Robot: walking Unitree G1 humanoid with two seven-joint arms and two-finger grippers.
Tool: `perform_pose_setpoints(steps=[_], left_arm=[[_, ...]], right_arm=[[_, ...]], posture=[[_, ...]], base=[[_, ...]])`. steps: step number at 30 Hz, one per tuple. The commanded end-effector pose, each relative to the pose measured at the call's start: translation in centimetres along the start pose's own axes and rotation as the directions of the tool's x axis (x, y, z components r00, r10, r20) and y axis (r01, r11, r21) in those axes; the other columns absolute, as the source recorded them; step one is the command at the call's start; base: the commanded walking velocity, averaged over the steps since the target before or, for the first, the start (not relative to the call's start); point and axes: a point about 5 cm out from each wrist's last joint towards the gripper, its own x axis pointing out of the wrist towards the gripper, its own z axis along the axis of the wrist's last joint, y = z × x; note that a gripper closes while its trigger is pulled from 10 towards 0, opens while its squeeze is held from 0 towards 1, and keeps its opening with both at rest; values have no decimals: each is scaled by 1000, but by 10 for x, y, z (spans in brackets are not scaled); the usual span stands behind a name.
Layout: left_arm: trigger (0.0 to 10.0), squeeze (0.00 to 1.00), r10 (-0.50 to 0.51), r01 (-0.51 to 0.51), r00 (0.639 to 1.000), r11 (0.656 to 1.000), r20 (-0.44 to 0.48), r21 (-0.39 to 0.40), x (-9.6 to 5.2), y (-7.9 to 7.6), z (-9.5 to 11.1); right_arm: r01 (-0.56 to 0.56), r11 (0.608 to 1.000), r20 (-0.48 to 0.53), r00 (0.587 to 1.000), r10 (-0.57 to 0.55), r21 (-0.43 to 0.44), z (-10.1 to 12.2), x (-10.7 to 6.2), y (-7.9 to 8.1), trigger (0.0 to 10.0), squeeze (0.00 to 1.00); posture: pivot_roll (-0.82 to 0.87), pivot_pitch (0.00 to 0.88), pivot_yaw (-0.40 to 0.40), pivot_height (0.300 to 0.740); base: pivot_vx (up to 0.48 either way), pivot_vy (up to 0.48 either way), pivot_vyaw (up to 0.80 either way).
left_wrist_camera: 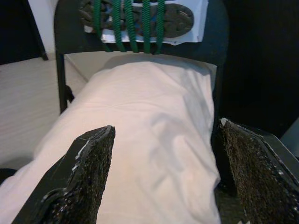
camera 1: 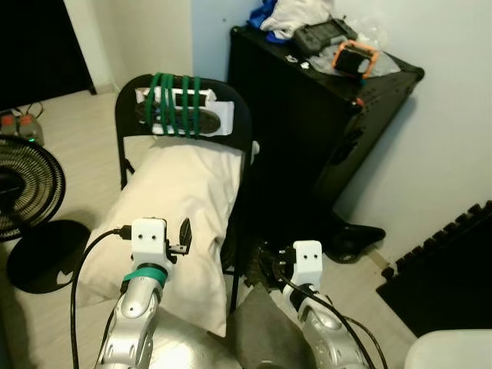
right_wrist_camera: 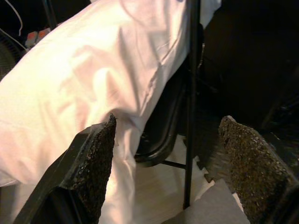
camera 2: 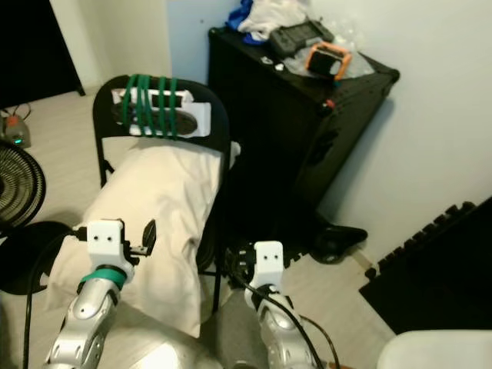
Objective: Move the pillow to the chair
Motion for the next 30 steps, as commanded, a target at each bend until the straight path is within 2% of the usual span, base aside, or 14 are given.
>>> perform_pose_setpoints(steps=[1,5,17,30], left_arm=[[10000,0,-1,1,1000,1000,-23,14,-3,0,-6],[10000,0,2,-2,1000,1000,-29,24,-4,1,-9],[10000,0,28,-25,998,999,-61,44,-7,7,-16],[10000,0,11,-7,998,998,-69,55,-5,5,-18]], right_arm=[[2,1000,-19,1000,-2,-2,-4,-1,-1,10000,0],[-9,999,-15,1000,8,-47,-2,0,-1,10000,0],[-12,999,-26,1000,11,-45,-4,0,1,10000,0],[-2,999,-33,999,1,-41,-5,2,0,10000,0]], posture=[[31,0,4,740],[32,0,4,740],[34,0,6,740],[33,0,10,740]], base=[[0,0,0],[0,0,400],[0,0,800],[0,0,800]])
